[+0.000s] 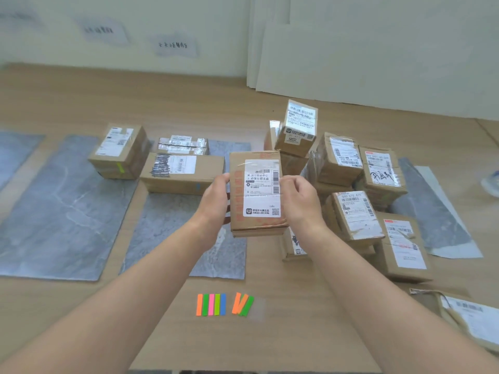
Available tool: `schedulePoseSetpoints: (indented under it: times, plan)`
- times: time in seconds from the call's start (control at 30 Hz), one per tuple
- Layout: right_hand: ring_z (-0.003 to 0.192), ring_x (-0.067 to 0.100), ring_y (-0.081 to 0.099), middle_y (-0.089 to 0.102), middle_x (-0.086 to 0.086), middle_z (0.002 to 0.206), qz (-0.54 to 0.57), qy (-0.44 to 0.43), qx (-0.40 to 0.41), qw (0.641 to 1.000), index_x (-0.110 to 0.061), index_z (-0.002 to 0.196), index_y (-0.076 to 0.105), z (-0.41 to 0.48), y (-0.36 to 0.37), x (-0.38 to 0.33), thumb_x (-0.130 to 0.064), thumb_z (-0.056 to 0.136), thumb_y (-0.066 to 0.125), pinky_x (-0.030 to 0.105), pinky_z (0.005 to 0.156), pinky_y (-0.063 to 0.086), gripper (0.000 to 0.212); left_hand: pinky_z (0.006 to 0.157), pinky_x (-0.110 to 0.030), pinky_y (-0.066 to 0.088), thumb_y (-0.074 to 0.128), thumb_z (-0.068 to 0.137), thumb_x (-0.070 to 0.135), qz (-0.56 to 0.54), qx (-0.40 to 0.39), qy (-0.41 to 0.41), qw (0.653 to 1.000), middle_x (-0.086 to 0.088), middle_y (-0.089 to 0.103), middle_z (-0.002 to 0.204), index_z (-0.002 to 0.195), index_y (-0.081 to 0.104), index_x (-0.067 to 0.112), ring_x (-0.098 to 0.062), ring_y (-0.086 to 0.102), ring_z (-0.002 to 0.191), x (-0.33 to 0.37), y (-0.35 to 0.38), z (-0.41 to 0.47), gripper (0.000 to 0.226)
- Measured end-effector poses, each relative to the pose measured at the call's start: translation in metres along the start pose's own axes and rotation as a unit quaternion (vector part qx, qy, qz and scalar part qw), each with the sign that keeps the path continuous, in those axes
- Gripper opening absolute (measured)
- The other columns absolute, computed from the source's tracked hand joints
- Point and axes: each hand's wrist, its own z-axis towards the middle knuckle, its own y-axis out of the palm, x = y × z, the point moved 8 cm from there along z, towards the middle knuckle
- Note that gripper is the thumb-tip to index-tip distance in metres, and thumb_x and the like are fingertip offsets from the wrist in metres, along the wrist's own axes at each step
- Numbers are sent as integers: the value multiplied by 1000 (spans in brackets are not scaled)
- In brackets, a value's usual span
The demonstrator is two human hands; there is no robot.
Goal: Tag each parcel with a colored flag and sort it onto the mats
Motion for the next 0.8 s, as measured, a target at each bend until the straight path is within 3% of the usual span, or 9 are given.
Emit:
schedulePoseSetpoints:
  times: [0.2,0.37,0.57,0.67,0.8]
  plan:
    - [94,14,68,73,-7,97,-13,-17,-19,1000,-23,99,67,-18,69,-34,-34,97,49,45,90,57,21,89,-41,52,30,104,45,-11,15,22,1000,14,71,63,90,66,30,-18,66,84,15,-77,-2,42]
    - [91,19,70,74,-4,95,-9,-13,-28,999,-23,95,68,-44,143,-51,-40,88,48,46,82,57,27,84,-41,54,32,103,45,-15,24,28,999,10,72,68,82,69,29,-16,67,79,17,-157,-3,46]
    - [90,14,67,74,-1,98,16,-12,-32,999,-16,97,68,-84,234,-66,-27,98,49,33,79,52,21,81,-36,51,31,104,45,-19,25,30,999,8,70,75,91,66,35,-17,65,81,18,-261,-6,39]
    - [86,19,67,75,4,95,17,-7,-28,999,-15,91,66,-103,273,-70,-32,94,50,39,79,55,24,83,-37,53,32,104,45,-17,29,27,999,5,69,84,91,66,35,-17,66,84,19,-308,-11,37]
    - [84,17,67,74,1,91,27,-6,-36,999,-19,89,66,-124,317,-76,-38,88,49,46,84,56,26,75,-33,52,32,104,45,-1,35,23,999,3,69,87,91,66,32,-18,65,84,16,-359,-17,39]
